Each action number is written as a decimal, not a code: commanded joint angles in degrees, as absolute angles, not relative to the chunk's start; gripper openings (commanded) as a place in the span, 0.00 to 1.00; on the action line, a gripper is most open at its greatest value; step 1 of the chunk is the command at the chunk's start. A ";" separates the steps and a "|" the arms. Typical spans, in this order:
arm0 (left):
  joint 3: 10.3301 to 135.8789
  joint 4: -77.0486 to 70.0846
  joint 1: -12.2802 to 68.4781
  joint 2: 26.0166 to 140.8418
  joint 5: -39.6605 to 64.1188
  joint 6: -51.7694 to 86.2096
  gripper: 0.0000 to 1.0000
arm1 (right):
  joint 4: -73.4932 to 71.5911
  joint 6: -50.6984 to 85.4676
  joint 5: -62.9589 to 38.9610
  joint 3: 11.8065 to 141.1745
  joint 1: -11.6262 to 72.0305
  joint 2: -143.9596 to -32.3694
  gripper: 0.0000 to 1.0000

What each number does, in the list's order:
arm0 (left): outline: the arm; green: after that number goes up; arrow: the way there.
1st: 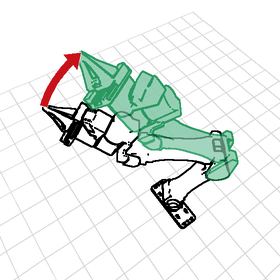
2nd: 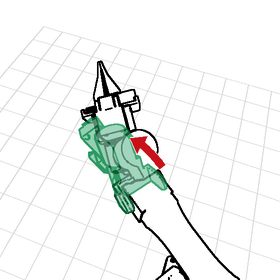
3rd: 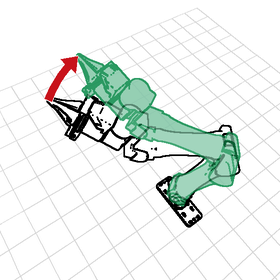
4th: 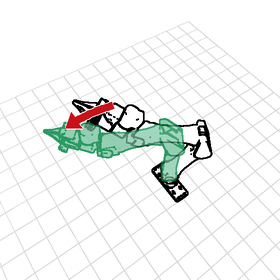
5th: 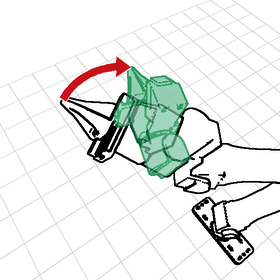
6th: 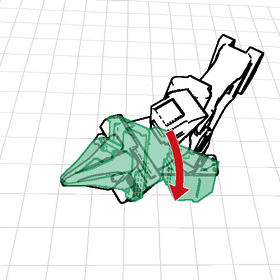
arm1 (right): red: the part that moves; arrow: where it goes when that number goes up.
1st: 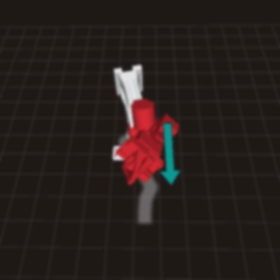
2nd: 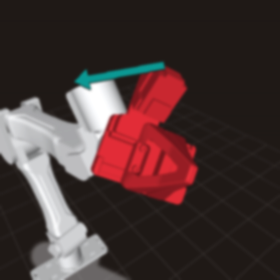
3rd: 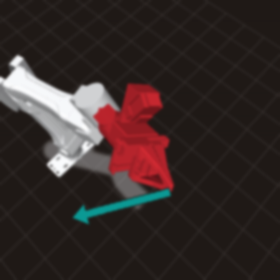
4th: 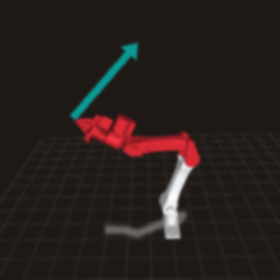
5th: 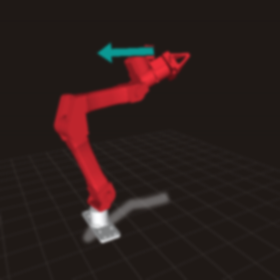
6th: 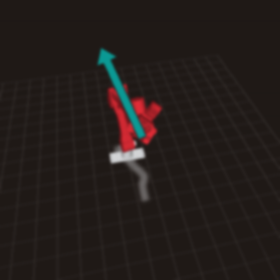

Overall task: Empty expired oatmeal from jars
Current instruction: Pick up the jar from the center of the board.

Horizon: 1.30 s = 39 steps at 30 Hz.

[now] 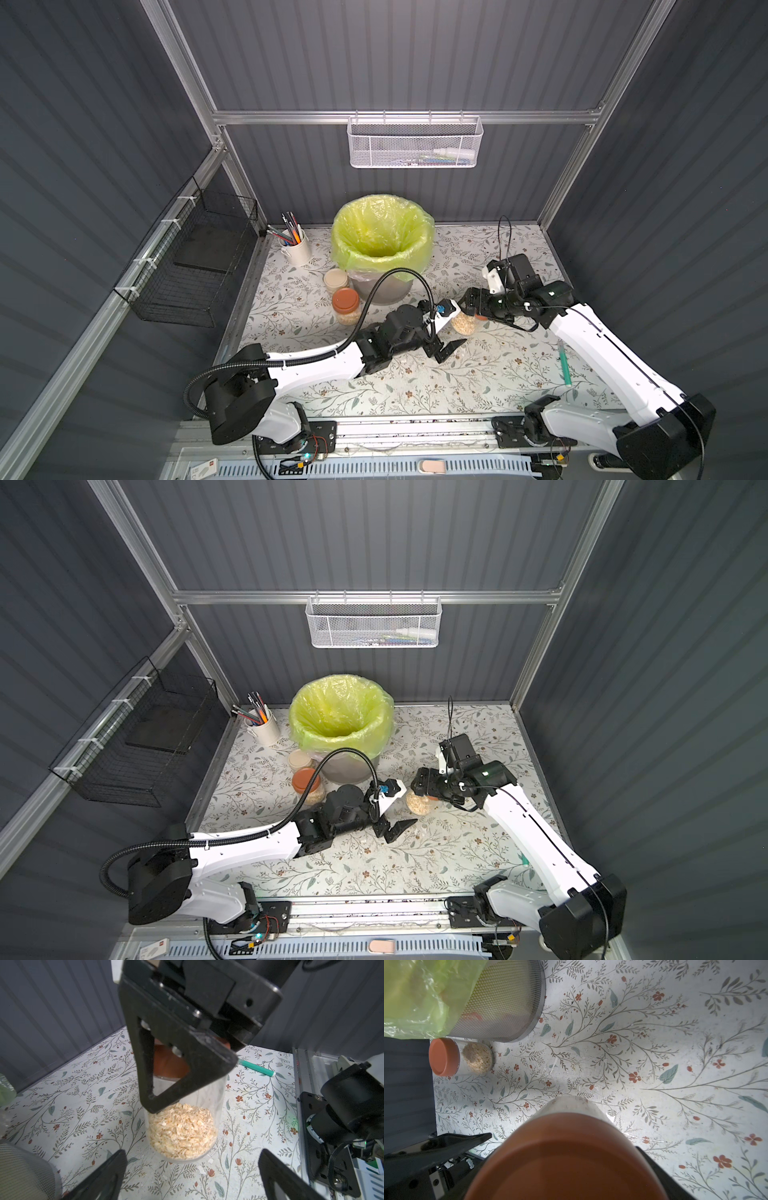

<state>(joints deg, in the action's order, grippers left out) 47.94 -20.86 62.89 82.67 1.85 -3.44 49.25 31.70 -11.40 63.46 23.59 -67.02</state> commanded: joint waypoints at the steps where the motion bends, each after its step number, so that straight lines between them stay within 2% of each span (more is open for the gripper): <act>1: 48.60 -23.49 62.38 83.82 4.81 -3.63 1.00 | 48.69 32.34 -13.36 65.86 23.46 -65.48 0.65; 25: 47.47 -38.87 59.59 93.36 8.31 0.00 1.00 | 47.80 33.22 -17.24 66.95 24.26 -66.62 0.65; 39: 47.12 -39.90 59.59 94.77 9.13 -1.39 1.00 | 47.90 33.40 -18.51 67.23 24.29 -66.21 0.65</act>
